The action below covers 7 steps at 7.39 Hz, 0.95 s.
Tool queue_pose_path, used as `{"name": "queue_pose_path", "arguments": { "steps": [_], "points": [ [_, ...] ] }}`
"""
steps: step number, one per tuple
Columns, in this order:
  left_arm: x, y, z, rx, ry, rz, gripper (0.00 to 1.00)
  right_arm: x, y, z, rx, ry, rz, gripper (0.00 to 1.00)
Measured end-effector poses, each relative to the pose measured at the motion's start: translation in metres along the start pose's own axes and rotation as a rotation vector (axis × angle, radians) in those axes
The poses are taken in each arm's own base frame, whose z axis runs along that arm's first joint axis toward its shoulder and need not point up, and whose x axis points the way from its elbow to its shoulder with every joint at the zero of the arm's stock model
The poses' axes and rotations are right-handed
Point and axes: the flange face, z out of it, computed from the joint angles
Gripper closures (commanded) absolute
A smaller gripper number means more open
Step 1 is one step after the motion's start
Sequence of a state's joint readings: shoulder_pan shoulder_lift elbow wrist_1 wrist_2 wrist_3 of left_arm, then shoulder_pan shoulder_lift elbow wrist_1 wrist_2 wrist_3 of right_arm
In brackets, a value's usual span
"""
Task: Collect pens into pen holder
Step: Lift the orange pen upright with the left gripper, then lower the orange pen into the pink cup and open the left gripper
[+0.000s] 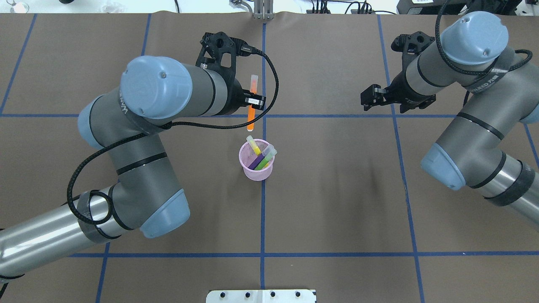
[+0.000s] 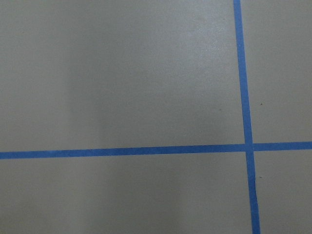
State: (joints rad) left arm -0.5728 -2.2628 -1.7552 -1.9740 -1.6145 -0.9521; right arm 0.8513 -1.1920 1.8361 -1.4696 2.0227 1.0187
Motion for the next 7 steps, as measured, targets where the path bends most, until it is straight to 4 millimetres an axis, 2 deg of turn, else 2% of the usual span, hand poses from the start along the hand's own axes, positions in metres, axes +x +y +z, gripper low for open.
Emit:
{"name": "queue_pose_path", "arguments": {
  "steps": [2, 3, 5, 7],
  "points": [
    [-0.022, 0.033, -0.008, 0.08, 0.074, -0.016, 1.0, 0.0, 0.0, -0.001, 0.0, -0.002, 0.002, 0.0],
    [-0.026, 0.046, -0.011, 0.136, 0.111, -0.016, 1.0, -0.001, 0.0, -0.001, 0.0, -0.002, 0.004, 0.0],
    [-0.011, 0.076, -0.014, 0.234, 0.165, -0.023, 1.0, -0.002, 0.001, -0.001, -0.001, -0.003, 0.007, 0.0],
    [-0.001, 0.115, -0.01, 0.267, 0.186, -0.024, 1.0, -0.002, 0.001, -0.001, -0.001, -0.003, 0.009, 0.0]
  ]
}}
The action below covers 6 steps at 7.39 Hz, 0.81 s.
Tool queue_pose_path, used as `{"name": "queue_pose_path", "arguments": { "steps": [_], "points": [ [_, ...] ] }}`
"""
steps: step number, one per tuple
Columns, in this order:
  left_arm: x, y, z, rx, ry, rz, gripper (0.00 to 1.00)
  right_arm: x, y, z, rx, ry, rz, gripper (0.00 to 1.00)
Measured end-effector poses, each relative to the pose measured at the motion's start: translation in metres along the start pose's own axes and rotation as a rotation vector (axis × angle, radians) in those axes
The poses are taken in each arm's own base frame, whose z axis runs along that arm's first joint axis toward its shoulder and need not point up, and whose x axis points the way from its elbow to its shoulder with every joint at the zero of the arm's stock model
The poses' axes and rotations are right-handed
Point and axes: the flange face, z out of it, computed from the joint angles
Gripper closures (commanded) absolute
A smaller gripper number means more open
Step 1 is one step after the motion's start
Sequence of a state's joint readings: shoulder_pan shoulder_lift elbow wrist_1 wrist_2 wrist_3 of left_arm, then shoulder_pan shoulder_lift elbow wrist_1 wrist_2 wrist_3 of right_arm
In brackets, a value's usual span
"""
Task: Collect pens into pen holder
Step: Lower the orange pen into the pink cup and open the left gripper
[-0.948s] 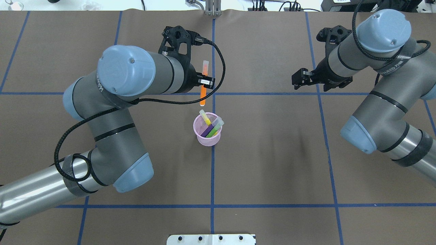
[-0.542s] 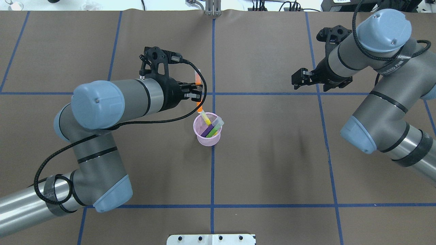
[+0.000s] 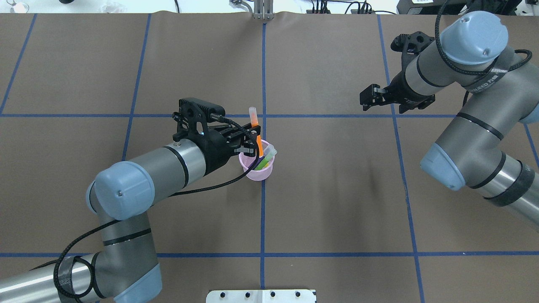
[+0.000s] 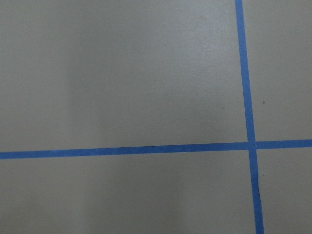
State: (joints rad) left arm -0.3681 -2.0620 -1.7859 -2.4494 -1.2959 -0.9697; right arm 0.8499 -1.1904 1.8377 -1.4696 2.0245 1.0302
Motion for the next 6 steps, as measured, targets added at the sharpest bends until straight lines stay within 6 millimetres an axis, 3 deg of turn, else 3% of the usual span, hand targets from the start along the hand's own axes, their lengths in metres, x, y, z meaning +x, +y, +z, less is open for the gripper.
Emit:
{"name": "queue_pose_path", "arguments": {
  "steps": [6],
  "points": [
    [-0.007, 0.022, 0.01, -0.009, -0.022, 0.011, 1.0, 0.001, 0.0, 0.0, 0.0, 0.001, 0.003, 0.0]
  ]
}}
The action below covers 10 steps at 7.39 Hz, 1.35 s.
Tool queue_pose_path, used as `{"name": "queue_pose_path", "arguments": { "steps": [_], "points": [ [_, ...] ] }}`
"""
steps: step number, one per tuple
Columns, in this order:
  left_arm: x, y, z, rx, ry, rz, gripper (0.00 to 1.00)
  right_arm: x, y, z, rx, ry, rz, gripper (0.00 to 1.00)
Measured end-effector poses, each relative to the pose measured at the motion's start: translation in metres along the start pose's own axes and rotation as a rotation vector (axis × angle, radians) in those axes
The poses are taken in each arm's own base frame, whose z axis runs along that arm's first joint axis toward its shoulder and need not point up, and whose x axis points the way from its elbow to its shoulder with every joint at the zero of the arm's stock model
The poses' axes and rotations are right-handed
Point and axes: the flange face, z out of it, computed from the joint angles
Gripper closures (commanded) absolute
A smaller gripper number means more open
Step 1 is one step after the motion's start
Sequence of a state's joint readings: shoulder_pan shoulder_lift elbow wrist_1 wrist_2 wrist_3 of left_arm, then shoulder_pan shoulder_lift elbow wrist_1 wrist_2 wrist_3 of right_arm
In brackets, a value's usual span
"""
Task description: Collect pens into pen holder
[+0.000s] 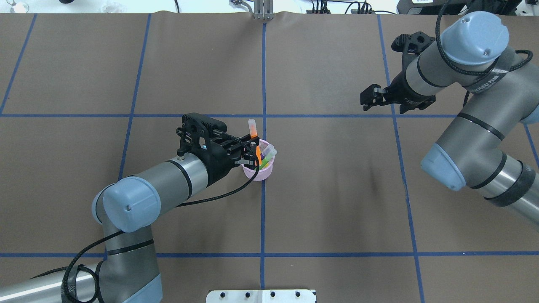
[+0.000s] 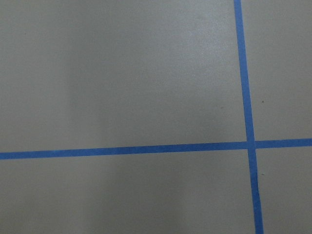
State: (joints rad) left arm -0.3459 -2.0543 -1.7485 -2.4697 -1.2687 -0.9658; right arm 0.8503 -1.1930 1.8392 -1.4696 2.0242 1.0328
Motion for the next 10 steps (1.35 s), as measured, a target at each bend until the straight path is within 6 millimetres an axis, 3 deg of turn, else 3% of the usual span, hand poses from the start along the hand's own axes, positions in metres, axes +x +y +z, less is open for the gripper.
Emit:
{"name": "queue_pose_path", "arguments": {
  "steps": [1, 2, 5, 8, 9, 10],
  "points": [
    [-0.001, 0.001, 0.001, -0.002, -0.002, 0.001, 0.82, 0.0, 0.0, 0.0, 0.0, 0.0, 0.0, 0.0],
    [-0.002, 0.001, 0.001, -0.004, -0.003, 0.001, 0.55, 0.0, 0.0, -0.001, 0.001, -0.001, 0.0, 0.0],
    [-0.007, 0.009, 0.006, -0.025, -0.011, 0.002, 0.08, -0.001, 0.0, -0.001, 0.001, -0.002, 0.0, 0.0],
    [-0.013, 0.01, 0.007, -0.027, -0.022, -0.088, 0.06, -0.001, 0.0, -0.004, 0.004, -0.006, -0.001, 0.0],
    [-0.022, 0.003, 0.002, -0.017, -0.029, -0.121, 0.06, 0.002, -0.003, -0.005, 0.006, -0.004, -0.001, 0.0],
    [-0.047, -0.006, -0.008, -0.026, -0.049, -0.131, 0.06, 0.009, -0.008, -0.007, 0.011, 0.002, 0.005, 0.0]
  ]
}}
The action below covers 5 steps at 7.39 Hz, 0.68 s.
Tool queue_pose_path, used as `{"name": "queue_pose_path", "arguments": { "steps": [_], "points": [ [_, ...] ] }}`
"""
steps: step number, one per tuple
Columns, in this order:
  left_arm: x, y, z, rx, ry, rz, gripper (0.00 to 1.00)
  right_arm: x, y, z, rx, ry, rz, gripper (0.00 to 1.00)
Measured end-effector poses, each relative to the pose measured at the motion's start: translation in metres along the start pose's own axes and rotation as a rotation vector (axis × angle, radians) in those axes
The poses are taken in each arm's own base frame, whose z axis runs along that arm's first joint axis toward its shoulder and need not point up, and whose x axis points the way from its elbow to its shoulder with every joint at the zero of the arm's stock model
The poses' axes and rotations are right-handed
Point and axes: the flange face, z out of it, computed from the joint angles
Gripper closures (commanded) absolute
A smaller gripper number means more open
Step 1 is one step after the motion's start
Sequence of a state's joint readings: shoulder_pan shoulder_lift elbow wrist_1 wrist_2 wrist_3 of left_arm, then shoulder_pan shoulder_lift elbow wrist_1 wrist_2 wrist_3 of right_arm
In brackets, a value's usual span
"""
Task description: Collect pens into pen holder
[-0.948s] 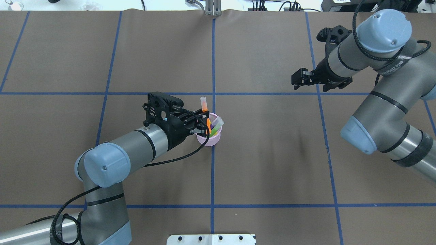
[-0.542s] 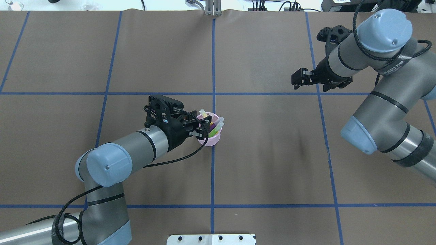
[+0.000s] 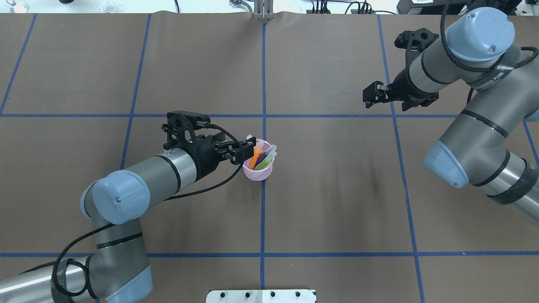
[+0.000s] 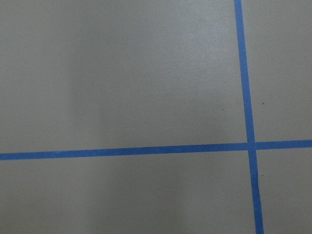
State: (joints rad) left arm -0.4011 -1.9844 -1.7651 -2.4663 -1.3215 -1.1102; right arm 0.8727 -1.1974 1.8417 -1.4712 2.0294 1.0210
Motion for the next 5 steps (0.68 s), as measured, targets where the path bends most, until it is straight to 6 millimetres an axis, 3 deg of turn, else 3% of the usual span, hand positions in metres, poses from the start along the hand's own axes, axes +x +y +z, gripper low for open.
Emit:
{"name": "queue_pose_path", "arguments": {
  "steps": [1, 3, 5],
  "points": [
    [-0.044, -0.016, -0.01, -0.047, -0.031, 0.002, 0.06, 0.012, -0.006, -0.002, 0.006, 0.009, 0.01, 0.0],
    [-0.149, -0.07, -0.039, -0.184, -0.097, -0.003, 0.05, 0.058, -0.024, -0.012, 0.007, 0.033, 0.002, 0.0],
    [-0.28, -0.119, -0.088, -0.299, -0.193, 0.055, 0.02, 0.141, -0.048, -0.03, -0.015, 0.048, -0.032, 0.0]
  ]
}}
